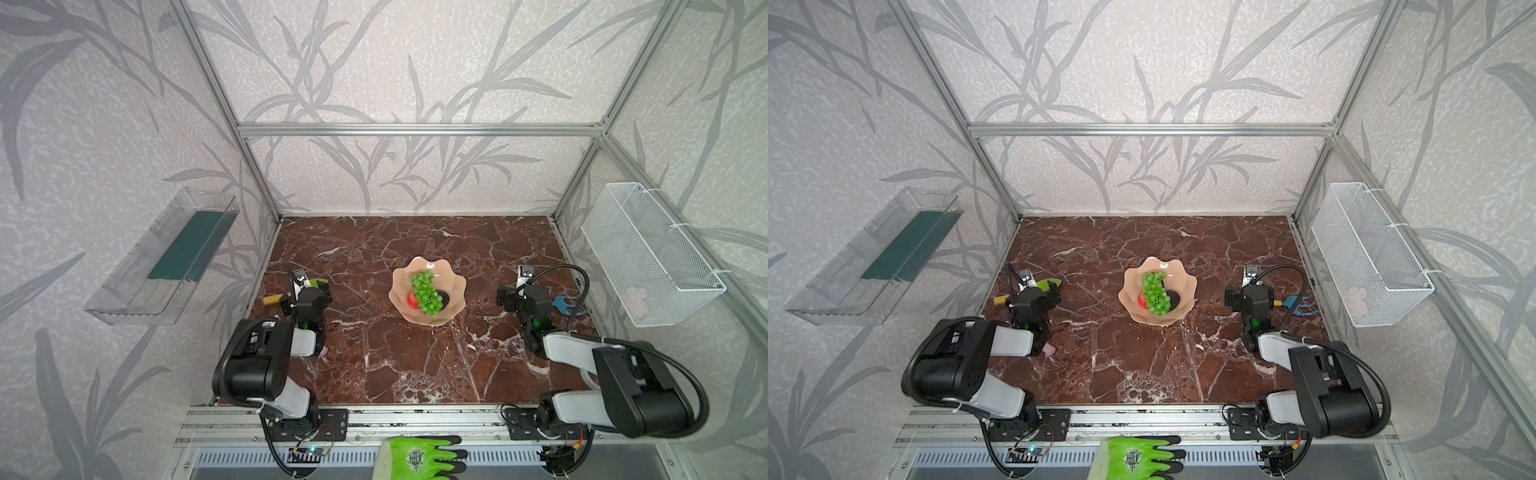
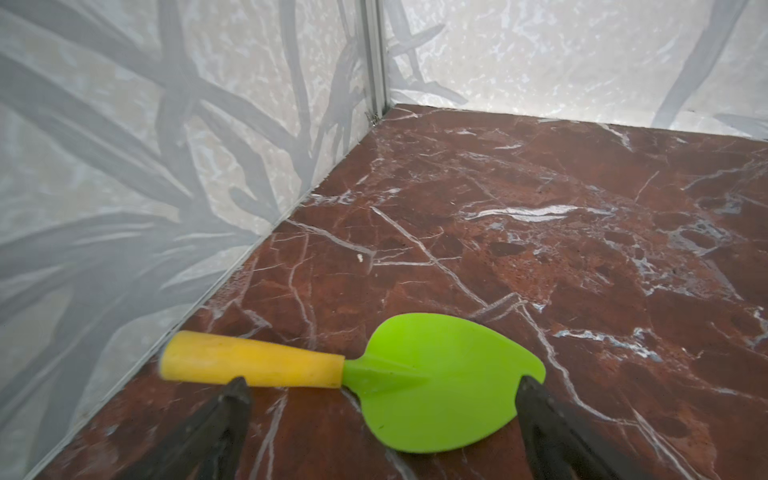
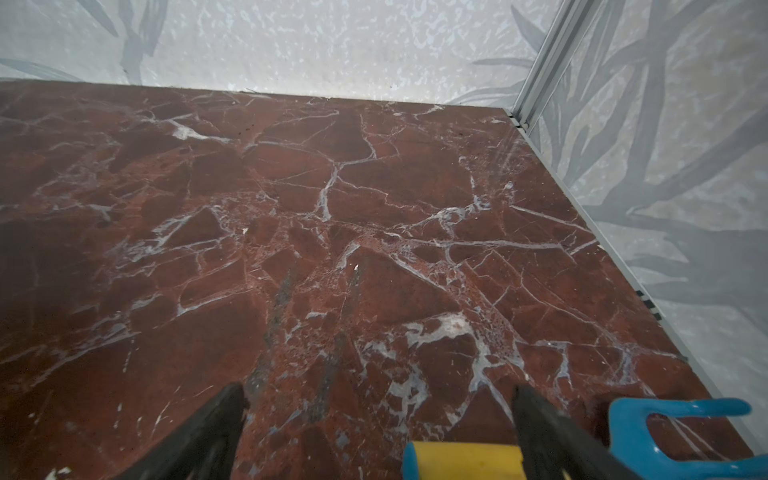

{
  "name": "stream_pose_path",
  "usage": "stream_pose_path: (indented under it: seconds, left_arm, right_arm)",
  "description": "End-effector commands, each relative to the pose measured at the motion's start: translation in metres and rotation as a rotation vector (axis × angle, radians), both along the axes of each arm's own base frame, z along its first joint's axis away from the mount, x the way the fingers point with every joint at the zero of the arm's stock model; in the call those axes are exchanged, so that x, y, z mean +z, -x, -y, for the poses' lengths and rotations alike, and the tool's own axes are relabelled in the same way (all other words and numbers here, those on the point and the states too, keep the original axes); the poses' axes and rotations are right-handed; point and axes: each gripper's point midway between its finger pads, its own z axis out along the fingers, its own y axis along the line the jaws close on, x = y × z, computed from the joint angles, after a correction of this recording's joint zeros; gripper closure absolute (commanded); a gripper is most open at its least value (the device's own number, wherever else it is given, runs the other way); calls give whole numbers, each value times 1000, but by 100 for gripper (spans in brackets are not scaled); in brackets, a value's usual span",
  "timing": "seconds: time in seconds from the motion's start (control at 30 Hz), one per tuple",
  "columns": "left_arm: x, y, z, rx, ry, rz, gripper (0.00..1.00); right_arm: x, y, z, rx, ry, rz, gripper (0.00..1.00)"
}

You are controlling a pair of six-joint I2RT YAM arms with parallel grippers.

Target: Place and organize the fake fruits in the fruit bowl

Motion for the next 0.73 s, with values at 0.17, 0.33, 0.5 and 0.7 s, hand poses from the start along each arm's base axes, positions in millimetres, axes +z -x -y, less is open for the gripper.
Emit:
stream_pose_path:
  seconds: [0.17, 0.33, 0.5, 0.7]
  left_arm:
    - [22, -20, 8, -51, 18, 53, 1]
    - [23, -21, 9, -60, 9, 77, 1]
    - [23, -21, 10, -65, 3, 88, 1]
    - [24, -21, 10, -66, -1, 92, 1]
  right_arm:
    - [9, -20, -10, 85, 2, 101, 1]
    - [8, -23, -6, 51, 13, 93, 1]
    - [9, -25, -25, 154, 42, 112, 1]
    - [6, -28, -25, 164, 19, 82, 1]
